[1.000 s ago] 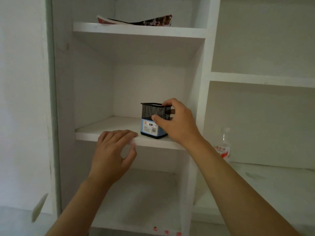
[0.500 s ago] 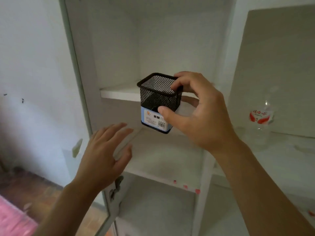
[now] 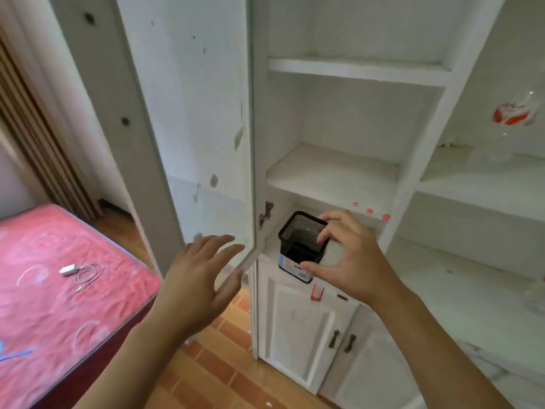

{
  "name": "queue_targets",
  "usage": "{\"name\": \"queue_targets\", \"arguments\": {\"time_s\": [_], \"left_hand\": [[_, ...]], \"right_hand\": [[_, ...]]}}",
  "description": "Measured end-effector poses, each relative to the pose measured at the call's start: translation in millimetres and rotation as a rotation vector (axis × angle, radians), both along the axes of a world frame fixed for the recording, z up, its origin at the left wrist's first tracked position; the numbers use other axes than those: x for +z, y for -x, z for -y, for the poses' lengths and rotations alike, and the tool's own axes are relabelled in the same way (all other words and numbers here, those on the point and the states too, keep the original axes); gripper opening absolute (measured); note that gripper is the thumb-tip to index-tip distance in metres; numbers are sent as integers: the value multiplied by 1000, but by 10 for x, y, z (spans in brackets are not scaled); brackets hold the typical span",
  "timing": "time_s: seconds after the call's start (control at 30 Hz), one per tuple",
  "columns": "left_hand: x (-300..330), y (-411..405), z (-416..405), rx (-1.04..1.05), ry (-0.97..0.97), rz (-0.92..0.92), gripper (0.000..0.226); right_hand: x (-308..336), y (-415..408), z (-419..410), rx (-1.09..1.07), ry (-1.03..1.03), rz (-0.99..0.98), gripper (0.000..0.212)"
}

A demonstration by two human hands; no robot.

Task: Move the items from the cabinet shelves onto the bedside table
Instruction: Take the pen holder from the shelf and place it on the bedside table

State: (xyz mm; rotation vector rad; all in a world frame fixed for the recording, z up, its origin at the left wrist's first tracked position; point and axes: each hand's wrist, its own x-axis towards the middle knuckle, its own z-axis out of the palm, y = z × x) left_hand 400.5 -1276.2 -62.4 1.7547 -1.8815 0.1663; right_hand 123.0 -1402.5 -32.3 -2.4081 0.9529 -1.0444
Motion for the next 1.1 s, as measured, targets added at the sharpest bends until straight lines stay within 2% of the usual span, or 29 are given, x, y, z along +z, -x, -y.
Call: {"name": "queue_targets", "arguments": {"time_s": [0.23, 0.5, 0.83, 1.1], "left_hand": [[-568, -409, -1576, 78, -113, -41, 42], [-866, -959, -3360, 370, -185, -52, 43], [-980, -1408, -4952, 802, -153, -119, 44], [-1074, -1788, -5652, 1108, -165, -191, 43]], "right_hand": [[-782, -444, -1218, 132, -26, -204, 43], [-1364, -1333, -2168, 417, 6, -367, 39], [-1373, -3090, -3081, 804, 84, -349, 40], [-1519, -4508, -3657, 1126, 6, -316, 37]]}}
